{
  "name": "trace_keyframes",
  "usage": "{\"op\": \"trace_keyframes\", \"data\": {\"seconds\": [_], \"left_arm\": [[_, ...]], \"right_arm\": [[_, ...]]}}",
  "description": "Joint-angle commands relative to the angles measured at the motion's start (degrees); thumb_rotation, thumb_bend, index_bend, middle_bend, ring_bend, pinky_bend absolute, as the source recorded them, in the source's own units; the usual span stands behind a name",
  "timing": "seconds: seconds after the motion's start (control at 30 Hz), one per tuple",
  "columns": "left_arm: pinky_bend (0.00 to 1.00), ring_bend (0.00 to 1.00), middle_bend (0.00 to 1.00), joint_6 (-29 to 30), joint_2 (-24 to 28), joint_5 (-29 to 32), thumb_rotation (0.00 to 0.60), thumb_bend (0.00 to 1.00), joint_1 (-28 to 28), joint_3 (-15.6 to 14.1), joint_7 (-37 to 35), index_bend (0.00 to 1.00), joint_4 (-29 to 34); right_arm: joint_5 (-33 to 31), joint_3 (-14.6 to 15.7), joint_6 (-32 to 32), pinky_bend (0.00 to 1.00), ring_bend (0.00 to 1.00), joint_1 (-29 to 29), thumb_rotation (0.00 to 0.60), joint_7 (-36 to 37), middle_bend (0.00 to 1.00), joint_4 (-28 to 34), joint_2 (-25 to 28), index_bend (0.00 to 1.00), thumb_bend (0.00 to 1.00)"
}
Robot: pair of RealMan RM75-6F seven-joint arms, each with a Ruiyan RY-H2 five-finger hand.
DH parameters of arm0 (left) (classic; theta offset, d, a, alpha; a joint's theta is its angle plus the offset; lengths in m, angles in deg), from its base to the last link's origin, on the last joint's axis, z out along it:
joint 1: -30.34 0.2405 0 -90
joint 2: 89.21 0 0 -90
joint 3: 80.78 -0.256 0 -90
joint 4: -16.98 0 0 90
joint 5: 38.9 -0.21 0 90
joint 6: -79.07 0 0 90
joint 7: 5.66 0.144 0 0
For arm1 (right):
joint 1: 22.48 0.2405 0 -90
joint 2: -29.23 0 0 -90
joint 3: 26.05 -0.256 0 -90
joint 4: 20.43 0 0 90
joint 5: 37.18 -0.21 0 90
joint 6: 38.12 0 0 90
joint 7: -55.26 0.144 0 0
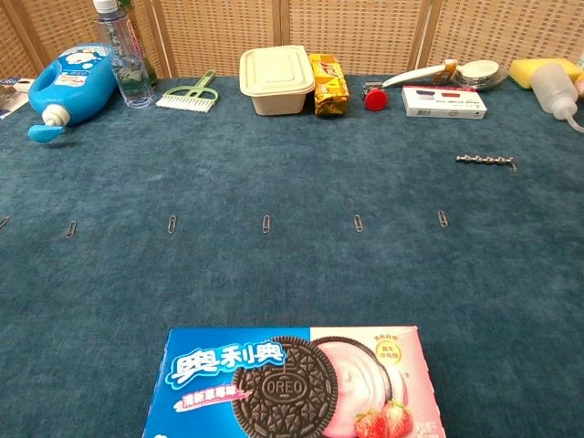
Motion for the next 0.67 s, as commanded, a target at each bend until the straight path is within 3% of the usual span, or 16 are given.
{"op": "trace_keyframes", "data": {"seconds": [0.03,0.33,0.67], "left_arm": [[0.36,0.32,0.37,0.7,-0.7,-0.3,0.600,0.42,0.9,-0.7,0.1,0.26,-0.5],[0.36,0.32,0.37,1.8,-1.8,-2.1,0.600,0.42,3.2,-2.9,1.2,0.26,-0.4],[0.36,0.32,0.37,2.9,-2.7,-3.0,0.600,0.42,4.9,-3.9,0.6,0.26,-0.4]], "right_arm": [[3.3,4.8,7.6,0.22,0.08,-6.7,0.600,-9.5,0.13,6.3,2.9,0.00,0.49],[3.5,9.7,10.3,0.22,0.07,-12.3,0.600,-15.6,0.14,12.8,5.4,0.00,0.49],[5.5,10.8,13.6,0.21,0.05,-15.5,0.600,-17.9,0.13,13.4,4.8,0.00,0.49]]}}
